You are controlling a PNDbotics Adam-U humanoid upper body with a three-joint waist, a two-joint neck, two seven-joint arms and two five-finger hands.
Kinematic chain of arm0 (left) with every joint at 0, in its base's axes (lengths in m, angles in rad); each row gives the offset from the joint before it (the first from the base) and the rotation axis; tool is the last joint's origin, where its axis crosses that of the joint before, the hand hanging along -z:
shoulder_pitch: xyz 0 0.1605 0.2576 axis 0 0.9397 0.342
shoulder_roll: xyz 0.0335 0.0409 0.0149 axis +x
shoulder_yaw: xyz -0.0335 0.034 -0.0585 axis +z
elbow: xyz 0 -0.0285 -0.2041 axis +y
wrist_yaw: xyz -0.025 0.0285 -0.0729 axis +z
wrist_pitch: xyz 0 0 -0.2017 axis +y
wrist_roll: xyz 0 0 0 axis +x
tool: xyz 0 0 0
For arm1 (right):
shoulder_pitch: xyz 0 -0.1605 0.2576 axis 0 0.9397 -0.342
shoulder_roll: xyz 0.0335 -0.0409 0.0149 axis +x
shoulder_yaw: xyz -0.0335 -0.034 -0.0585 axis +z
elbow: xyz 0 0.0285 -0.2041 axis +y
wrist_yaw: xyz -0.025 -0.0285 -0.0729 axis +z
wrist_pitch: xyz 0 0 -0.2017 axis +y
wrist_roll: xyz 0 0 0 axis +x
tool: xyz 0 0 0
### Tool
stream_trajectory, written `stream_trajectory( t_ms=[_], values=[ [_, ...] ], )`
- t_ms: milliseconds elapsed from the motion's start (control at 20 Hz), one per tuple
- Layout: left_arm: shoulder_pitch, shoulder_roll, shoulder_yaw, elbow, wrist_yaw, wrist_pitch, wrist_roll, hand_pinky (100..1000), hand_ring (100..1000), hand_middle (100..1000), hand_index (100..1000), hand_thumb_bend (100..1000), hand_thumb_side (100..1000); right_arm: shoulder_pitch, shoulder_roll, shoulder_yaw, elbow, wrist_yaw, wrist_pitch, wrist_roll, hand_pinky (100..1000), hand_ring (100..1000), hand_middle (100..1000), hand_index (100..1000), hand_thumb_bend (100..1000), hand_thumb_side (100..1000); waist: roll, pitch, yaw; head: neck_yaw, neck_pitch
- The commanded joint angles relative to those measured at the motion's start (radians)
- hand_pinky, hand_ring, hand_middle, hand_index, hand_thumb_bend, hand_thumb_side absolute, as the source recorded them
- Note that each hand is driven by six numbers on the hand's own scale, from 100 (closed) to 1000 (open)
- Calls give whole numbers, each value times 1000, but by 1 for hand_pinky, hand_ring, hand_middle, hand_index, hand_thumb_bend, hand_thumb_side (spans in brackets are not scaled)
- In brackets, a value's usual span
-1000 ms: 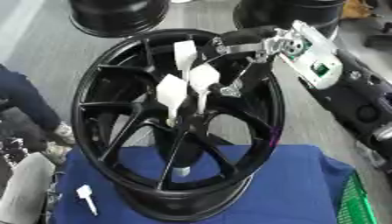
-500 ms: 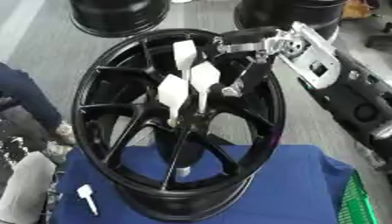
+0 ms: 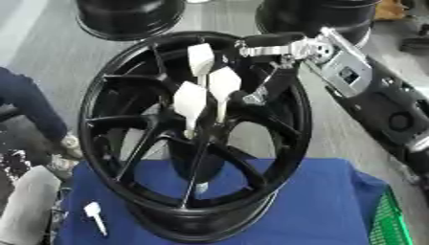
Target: Pull the pin out of the wheel hub.
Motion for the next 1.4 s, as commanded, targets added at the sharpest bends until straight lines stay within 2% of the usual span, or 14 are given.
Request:
stream_trajectory(
  t_ms=[50, 550, 700, 850, 1050, 1100, 1150, 1250, 1350, 1400],
  values=[
    [-4, 12, 1, -14, 0, -1, -1, 730, 581, 571, 657, 391, 741, -41, -41, -33, -22, -73, 1, 20, 734, 616, 314, 373, 100, 198, 2, -17, -3, 1, -2],
    [1, 26, 7, -12, -6, 7, 5, 730, 582, 571, 657, 394, 740, -117, -170, -142, -36, -270, 66, -55, 723, 600, 306, 371, 100, 234, -26, -37, -20, 18, -2],
    [3, 30, 12, -12, -7, 10, 9, 731, 582, 571, 657, 396, 739, -114, -227, -184, -43, -307, 69, -96, 727, 604, 309, 376, 100, 246, -33, -42, -27, 28, -2],
    [7, 33, 18, -13, -9, 12, 16, 730, 582, 571, 657, 397, 739, -74, -313, -243, -72, -343, 63, -154, 728, 605, 312, 382, 100, 276, -41, -45, -36, 38, -2],
    [9, 32, 26, -14, -10, 14, 24, 731, 582, 571, 657, 398, 739, 77, -450, -366, -133, -394, 46, -278, 727, 610, 321, 399, 100, 373, -44, -44, -47, 43, -2],
    [9, 30, 30, -15, -10, 14, 27, 730, 582, 571, 657, 398, 738, 139, -483, -418, -144, -405, 37, -322, 730, 616, 331, 409, 100, 413, -42, -42, -53, 46, -2],
    [8, 27, 33, -15, -10, 14, 31, 730, 582, 571, 657, 398, 738, 204, -506, -474, -152, -406, 27, -370, 729, 616, 331, 409, 100, 393, -40, -39, -57, 48, -2],
    [7, 22, 40, -17, -11, 14, 38, 730, 582, 571, 657, 395, 737, 347, -525, -595, -148, -389, 9, -485, 719, 615, 345, 421, 100, 359, -35, -33, -67, 50, -2],
    [7, 20, 45, -18, -12, 13, 43, 730, 582, 571, 656, 398, 738, 481, -514, -698, -109, -363, -9, -626, 708, 610, 355, 430, 100, 470, -34, -29, -73, 48, -2],
    [7, 20, 47, -18, -13, 13, 46, 730, 583, 571, 656, 398, 738, 542, -499, -741, -69, -348, -11, -704, 701, 606, 359, 434, 100, 470, -33, -28, -77, 46, -2]
  ],
)
